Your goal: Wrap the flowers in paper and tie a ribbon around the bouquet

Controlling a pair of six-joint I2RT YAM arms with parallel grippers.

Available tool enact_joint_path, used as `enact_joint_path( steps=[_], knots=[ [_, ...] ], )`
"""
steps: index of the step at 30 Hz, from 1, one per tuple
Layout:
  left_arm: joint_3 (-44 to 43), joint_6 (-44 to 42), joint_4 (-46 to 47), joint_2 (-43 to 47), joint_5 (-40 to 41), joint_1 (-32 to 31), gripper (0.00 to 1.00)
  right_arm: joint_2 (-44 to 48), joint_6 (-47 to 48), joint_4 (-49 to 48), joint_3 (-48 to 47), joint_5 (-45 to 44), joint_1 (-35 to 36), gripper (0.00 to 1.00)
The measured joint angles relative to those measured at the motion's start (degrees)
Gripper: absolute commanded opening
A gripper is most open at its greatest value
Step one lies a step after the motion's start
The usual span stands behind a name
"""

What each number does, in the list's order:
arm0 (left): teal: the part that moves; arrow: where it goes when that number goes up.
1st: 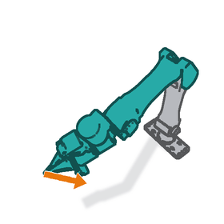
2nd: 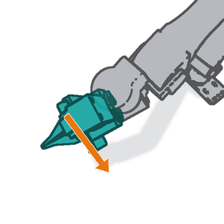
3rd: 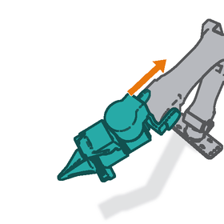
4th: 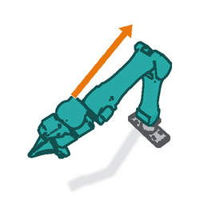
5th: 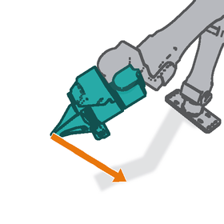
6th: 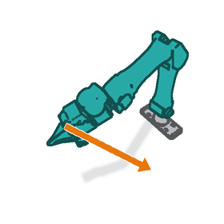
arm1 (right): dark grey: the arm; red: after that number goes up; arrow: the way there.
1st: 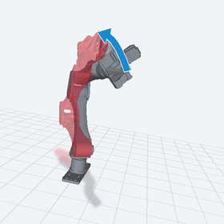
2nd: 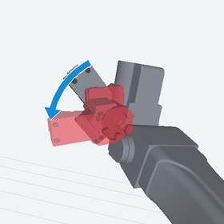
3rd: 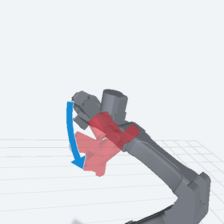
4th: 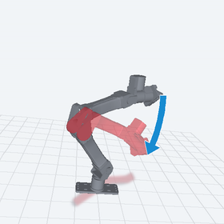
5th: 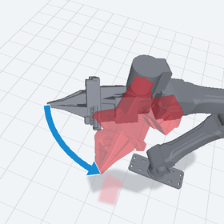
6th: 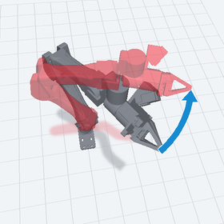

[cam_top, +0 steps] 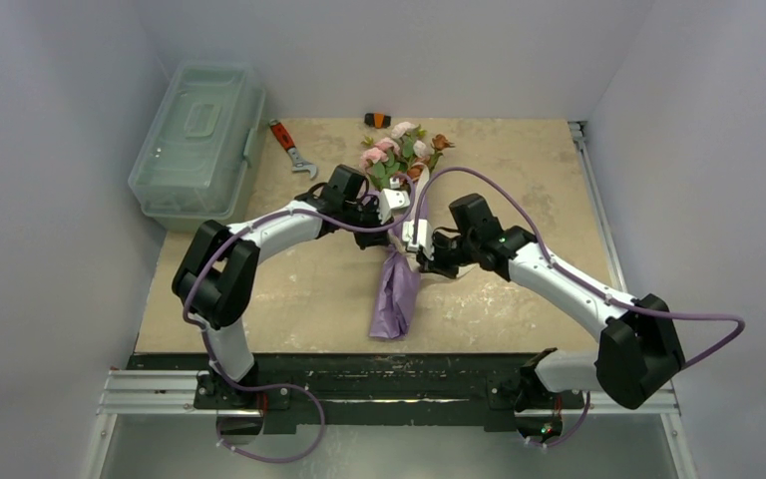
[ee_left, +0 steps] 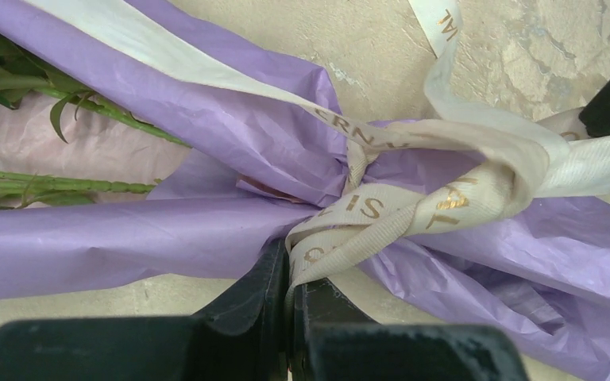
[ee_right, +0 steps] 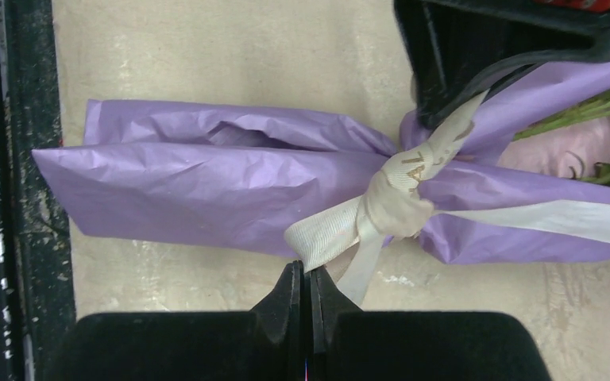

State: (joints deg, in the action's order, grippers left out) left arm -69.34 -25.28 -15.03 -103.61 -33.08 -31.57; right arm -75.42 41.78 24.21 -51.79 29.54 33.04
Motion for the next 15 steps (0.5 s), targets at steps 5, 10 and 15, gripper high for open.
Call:
enact_joint_path(
  steps=[5,10,15],
  knots=[
    [-0.5,0.5,-0.1,-0.1,1.1,0.0,0.00,0.2,0.6,4.1,0.0,0.4,0.0,0.00],
    [-0.6,1.7,-0.2,0.0,4.1,0.0,0.00,0.2,1.4,8.5,-0.4,0.4,0.0,0.00],
    [-0.6,3.5,-0.5,1.8,9.2,0.0,0.00,0.2,2.0,12.1,-1.7,0.2,0.0,0.00]
  ],
)
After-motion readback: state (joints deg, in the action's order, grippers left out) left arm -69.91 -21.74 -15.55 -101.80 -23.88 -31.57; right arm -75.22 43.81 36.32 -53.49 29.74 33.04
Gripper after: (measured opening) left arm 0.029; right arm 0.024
